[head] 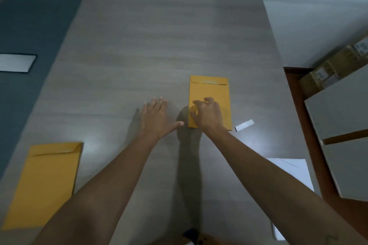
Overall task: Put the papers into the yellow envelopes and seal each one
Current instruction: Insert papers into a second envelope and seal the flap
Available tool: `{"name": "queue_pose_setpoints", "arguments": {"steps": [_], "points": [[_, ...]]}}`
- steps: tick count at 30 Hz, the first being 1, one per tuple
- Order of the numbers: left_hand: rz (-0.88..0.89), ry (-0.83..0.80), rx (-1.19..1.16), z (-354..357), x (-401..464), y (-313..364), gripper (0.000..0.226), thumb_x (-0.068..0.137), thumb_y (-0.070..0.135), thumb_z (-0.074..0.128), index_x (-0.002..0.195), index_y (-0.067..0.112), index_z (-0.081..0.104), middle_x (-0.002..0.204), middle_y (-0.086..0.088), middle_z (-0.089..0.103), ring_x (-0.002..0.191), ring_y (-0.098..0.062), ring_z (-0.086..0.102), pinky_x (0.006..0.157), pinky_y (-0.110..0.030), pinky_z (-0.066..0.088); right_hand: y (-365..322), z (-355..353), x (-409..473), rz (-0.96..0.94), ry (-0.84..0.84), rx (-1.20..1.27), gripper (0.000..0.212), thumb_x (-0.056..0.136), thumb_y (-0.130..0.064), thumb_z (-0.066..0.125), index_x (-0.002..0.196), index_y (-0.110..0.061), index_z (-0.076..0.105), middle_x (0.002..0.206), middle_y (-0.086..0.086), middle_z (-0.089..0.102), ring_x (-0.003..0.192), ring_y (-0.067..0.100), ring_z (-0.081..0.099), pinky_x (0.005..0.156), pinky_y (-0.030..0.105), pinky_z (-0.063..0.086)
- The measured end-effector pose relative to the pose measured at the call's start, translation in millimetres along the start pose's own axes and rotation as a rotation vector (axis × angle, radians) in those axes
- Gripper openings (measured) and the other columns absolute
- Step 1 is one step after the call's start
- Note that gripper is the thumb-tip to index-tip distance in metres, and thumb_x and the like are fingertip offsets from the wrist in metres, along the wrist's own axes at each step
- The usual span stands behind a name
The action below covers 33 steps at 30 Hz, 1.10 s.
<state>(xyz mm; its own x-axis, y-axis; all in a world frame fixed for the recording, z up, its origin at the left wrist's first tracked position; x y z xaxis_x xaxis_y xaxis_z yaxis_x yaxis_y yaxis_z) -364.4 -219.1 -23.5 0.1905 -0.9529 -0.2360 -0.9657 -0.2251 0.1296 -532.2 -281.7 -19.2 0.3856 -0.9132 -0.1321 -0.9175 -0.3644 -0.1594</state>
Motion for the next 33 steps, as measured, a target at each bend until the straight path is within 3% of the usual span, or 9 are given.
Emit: {"name": "queue_pose_setpoints", "arguments": {"steps": [10, 20, 26, 33], "points": [[-0.375, 0.037, -0.083, 13, -141, -160, 0.1, 0.08, 0.077, 0.047, 0.153, 0.014, 0.021, 0.162, -0.004, 0.019, 0.151, -0.022, 0.008, 0.121, -0.043, 0.008, -168, 46, -62, -0.284, -0.101, 0.058, 0.042, 0.091, -0.042, 0.053, 0.127, -0.02, 0.058, 0.123, 0.006, 0.063, 0.12, 0.028, 0.046, 0.096, 0.038, 0.035], [-0.753, 0.104, -0.22, 47, -238, -283, 0.103, 0.078, 0.075, 0.055, 0.153, 0.013, 0.021, 0.161, -0.013, 0.015, 0.149, -0.03, 0.01, 0.121, -0.042, 0.013, -307, 76, -70, -0.434, -0.153, 0.12, 0.051, 0.096, -0.035, 0.05, 0.143, -0.017, 0.04, 0.145, 0.004, 0.045, 0.13, 0.028, 0.039, 0.107, 0.038, 0.03], [-0.792, 0.089, -0.316, 62, -255, -312, 0.102, 0.076, 0.072, 0.062, 0.152, 0.017, 0.022, 0.161, -0.014, 0.013, 0.148, -0.031, 0.011, 0.12, -0.044, 0.016, -349, 91, -47, -0.449, -0.166, 0.092, 0.045, 0.095, -0.032, 0.053, 0.139, -0.021, 0.047, 0.139, 0.002, 0.051, 0.127, 0.026, 0.041, 0.104, 0.037, 0.032], [-0.743, 0.145, -0.22, 61, -255, -308, 0.101, 0.072, 0.077, 0.058, 0.147, 0.016, 0.029, 0.154, -0.016, 0.026, 0.146, -0.034, 0.013, 0.118, -0.046, 0.015, -353, 97, -33, -0.424, -0.068, 0.111, 0.027, 0.098, -0.023, 0.045, 0.112, -0.016, 0.068, 0.114, 0.006, 0.066, 0.109, 0.027, 0.052, 0.092, 0.038, 0.044]]}}
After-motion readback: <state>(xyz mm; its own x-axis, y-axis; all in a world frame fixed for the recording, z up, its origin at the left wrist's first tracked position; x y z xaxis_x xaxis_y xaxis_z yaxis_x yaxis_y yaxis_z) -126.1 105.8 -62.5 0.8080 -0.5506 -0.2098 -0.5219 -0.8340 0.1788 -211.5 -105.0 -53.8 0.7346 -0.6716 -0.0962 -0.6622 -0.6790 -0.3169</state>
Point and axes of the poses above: each hand's wrist, its own x-axis towards the middle knuckle, its own z-axis out of the palm, y = z × x, the point moved 1 cm from there along x, towards the middle knuckle
